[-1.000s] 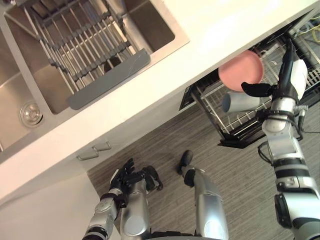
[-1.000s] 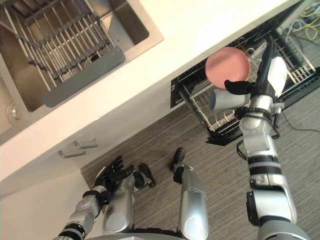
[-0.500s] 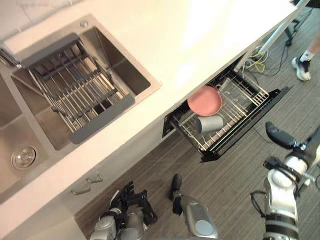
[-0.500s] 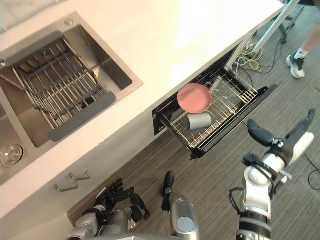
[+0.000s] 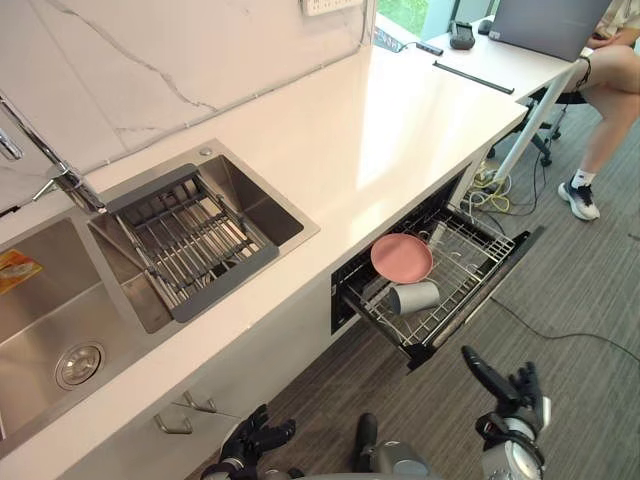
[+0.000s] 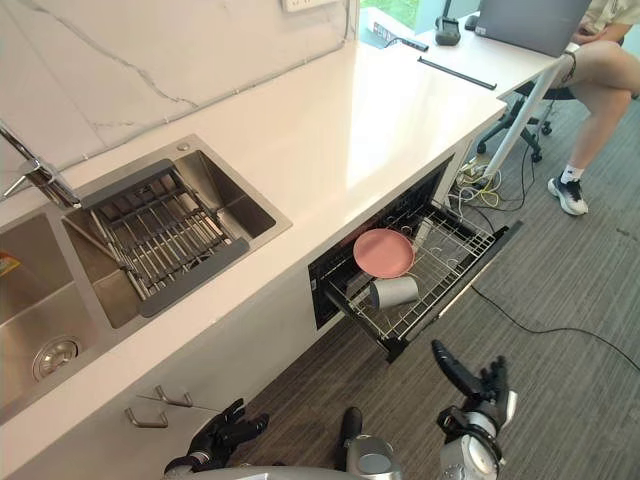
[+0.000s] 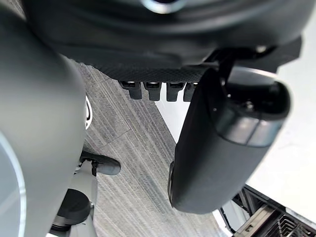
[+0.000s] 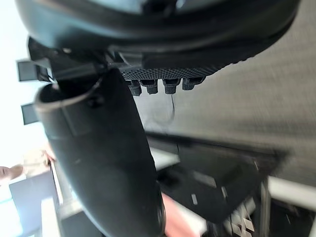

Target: Walk over to the sink, pick up the cup, carry it to the dishwasher, place the cup inside the dishwasher, then close the dishwasher door

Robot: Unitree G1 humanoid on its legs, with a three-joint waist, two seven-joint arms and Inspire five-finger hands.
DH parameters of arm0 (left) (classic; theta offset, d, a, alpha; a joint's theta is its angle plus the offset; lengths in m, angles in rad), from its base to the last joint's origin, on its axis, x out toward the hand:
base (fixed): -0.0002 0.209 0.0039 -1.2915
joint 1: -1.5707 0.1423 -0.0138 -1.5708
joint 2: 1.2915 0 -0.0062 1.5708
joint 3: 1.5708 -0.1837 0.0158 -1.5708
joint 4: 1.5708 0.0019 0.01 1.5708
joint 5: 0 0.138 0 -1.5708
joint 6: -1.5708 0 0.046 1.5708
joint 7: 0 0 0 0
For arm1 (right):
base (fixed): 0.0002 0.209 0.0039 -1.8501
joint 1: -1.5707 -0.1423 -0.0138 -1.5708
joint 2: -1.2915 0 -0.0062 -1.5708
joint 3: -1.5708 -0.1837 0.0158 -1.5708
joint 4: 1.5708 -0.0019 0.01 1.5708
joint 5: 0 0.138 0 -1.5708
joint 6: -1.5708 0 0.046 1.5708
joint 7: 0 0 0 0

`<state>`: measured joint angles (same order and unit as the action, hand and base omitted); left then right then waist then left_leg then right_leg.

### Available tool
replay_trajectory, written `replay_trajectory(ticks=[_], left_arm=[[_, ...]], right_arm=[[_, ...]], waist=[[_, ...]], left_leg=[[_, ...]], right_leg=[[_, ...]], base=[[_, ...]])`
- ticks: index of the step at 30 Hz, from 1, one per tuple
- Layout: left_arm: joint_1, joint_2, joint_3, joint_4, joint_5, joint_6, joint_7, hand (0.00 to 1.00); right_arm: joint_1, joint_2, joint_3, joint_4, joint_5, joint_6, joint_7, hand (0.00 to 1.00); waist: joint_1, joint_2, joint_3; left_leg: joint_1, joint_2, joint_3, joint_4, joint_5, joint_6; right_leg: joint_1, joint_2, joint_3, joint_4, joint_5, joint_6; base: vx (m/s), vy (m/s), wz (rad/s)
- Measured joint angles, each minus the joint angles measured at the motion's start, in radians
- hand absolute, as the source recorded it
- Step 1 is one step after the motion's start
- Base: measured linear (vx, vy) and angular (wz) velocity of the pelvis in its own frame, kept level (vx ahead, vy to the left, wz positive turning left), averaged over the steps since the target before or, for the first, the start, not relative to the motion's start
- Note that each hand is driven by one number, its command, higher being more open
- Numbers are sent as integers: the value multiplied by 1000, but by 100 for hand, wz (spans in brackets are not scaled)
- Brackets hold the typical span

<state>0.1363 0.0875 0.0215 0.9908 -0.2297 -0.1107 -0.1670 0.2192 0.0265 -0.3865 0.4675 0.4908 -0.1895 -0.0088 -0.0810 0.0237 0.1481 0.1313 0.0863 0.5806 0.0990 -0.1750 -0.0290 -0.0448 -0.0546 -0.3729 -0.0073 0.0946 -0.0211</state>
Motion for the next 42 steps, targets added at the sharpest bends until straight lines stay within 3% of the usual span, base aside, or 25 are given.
replay_trajectory(ticks=[2,6,22,33,42], left_arm=[[-4,-1,0,-1,17,11,-8,100],[-6,-1,0,2,25,16,-13,100],[-9,19,-1,1,26,21,-33,100],[-36,36,-11,-1,35,28,-56,100],[-40,41,-29,-2,35,17,-50,100]], right_arm=[[2,2,19,27,0,-19,70,100],[-23,-2,44,87,-3,-47,124,100],[-88,-92,81,226,-5,-52,128,100],[-149,-164,122,234,-23,-26,134,100],[-134,-127,140,234,-4,-8,105,100]], waist=[[14,-2,-11],[30,-4,-17],[41,-16,1],[43,-13,51],[43,-12,59]], left_leg=[[13,-3,-10,-12,5,-2],[37,-9,-20,-28,7,-5],[53,-22,-71,-56,26,-1],[14,-30,-79,-47,36,13],[21,-29,-75,-44,36,13]], right_leg=[[19,0,-11,-11,3,4],[44,0,-20,-20,1,10],[81,-8,-67,-34,0,18],[20,-31,-68,25,-16,16],[24,-30,-64,29,-17,16]], base=[[-3,60,13],[-1,67,8],[-15,35,9],[-20,11,1],[-10,-1,-1]])
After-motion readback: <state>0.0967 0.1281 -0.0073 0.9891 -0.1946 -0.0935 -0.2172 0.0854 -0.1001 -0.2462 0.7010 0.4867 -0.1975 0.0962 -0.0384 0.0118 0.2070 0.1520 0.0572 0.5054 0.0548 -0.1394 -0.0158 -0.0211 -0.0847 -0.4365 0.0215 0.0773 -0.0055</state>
